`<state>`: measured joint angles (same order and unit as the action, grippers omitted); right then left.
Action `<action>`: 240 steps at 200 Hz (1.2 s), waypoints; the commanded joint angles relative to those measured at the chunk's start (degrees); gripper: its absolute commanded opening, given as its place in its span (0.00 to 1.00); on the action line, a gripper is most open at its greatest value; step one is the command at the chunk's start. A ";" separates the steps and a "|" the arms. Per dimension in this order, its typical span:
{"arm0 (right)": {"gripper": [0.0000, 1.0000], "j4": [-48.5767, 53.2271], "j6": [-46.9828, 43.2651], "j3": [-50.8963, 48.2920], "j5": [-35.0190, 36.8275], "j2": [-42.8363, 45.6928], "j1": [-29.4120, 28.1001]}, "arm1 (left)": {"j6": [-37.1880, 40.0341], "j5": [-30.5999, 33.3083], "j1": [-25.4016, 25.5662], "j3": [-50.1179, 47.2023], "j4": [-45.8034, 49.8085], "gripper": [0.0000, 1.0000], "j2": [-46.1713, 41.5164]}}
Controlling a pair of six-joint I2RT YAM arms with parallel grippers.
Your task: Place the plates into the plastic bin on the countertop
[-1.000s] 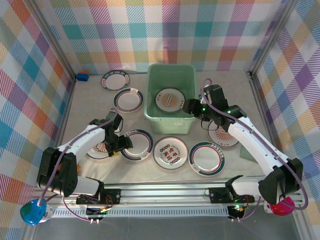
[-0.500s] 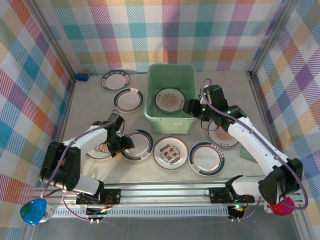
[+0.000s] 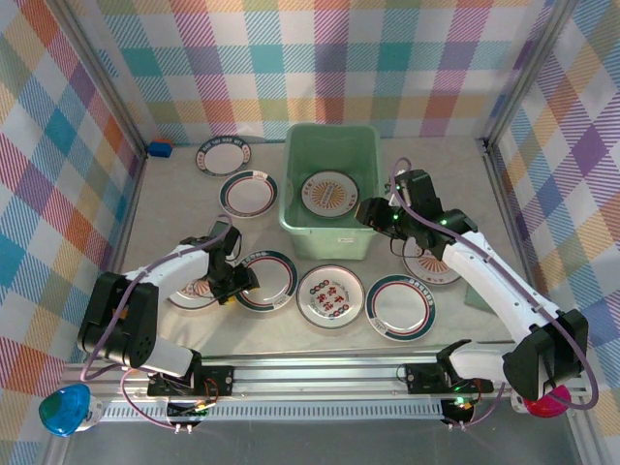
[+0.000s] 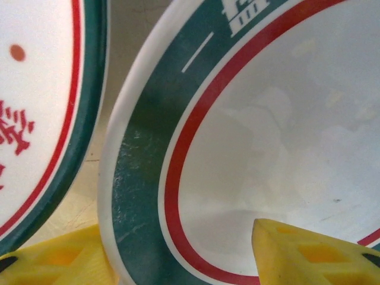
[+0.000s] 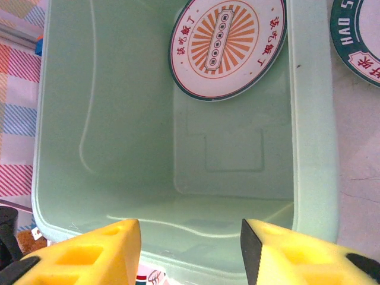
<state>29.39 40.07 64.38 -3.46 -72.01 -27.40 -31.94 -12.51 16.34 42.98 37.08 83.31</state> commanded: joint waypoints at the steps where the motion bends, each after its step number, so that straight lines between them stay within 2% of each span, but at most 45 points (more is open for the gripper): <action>1: 0.49 -0.51 0.71 -0.82 1.07 1.73 -0.29 | -0.03 0.39 -0.61 -1.10 -0.63 0.55 0.63; 21: 0.54 -0.72 0.62 -0.97 1.51 2.71 -0.29 | 0.04 0.21 -0.61 -1.14 -0.52 0.47 0.34; 53: 0.74 -0.76 0.03 -1.35 2.10 4.30 -0.29 | -0.14 0.56 -0.61 -1.50 -0.09 0.36 -1.44; 73: 0.77 -0.66 -0.13 -1.45 2.06 4.77 -0.28 | -0.11 1.13 -0.61 -1.50 0.61 0.32 -2.71; 159: 0.80 -1.09 0.49 -1.89 1.60 6.06 -0.30 | -0.74 2.32 -0.61 -1.26 2.74 0.17 -8.21; 240: 0.78 -1.44 1.37 -1.97 1.14 6.52 -0.32 | -1.06 2.10 -0.61 1.44 5.98 0.11 -15.40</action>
<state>29.36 40.49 62.67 -2.00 -66.46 -27.40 -32.42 -11.51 16.29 42.48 39.57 69.71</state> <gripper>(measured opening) 0.781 0.123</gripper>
